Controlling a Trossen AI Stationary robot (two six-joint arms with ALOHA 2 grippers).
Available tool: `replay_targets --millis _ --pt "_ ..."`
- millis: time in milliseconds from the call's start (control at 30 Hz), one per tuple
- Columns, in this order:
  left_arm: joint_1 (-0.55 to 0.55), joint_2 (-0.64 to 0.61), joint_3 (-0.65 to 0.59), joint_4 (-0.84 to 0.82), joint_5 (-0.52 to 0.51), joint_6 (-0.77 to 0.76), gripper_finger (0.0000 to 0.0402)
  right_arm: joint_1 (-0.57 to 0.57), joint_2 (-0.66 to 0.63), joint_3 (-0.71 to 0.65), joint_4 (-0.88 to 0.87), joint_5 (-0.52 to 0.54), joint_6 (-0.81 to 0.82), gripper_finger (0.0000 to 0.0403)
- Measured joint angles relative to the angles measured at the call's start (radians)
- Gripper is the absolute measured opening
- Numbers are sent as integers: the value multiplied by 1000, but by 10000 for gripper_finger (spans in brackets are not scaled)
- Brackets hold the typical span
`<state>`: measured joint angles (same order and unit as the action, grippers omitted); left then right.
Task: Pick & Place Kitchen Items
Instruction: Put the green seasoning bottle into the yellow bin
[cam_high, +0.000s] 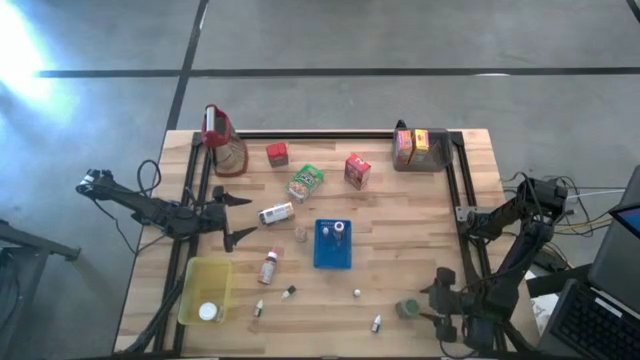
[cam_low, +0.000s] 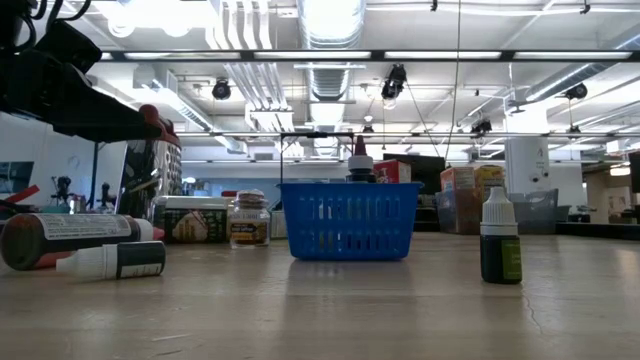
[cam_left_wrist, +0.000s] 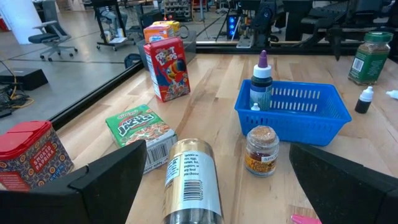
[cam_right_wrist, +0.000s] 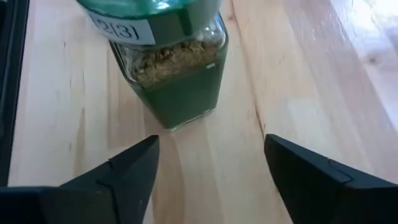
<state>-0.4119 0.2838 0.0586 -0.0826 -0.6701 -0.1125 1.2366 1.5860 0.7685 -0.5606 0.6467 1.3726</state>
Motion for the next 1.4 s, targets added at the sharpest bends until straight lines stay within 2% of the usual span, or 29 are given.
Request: replay_targets --millis 233,400,533,767,933,1400 --pt "0 0 0 0 0 0 400 0 0 0 1 98 -93 331" --pt "0 0 0 0 0 0 400 -1 0 0 34 109 -109 346" --pt "0 0 0 0 0 0 400 -2 0 -1 119 121 -189 350" --pt "0 0 0 0 0 0 400 -46 40 -1 205 142 -300 331" --pt "0 0 0 0 0 0 400 -80 84 -2 204 132 -304 319" --pt "0 0 0 0 0 0 400 -79 153 -3 269 120 -312 280"
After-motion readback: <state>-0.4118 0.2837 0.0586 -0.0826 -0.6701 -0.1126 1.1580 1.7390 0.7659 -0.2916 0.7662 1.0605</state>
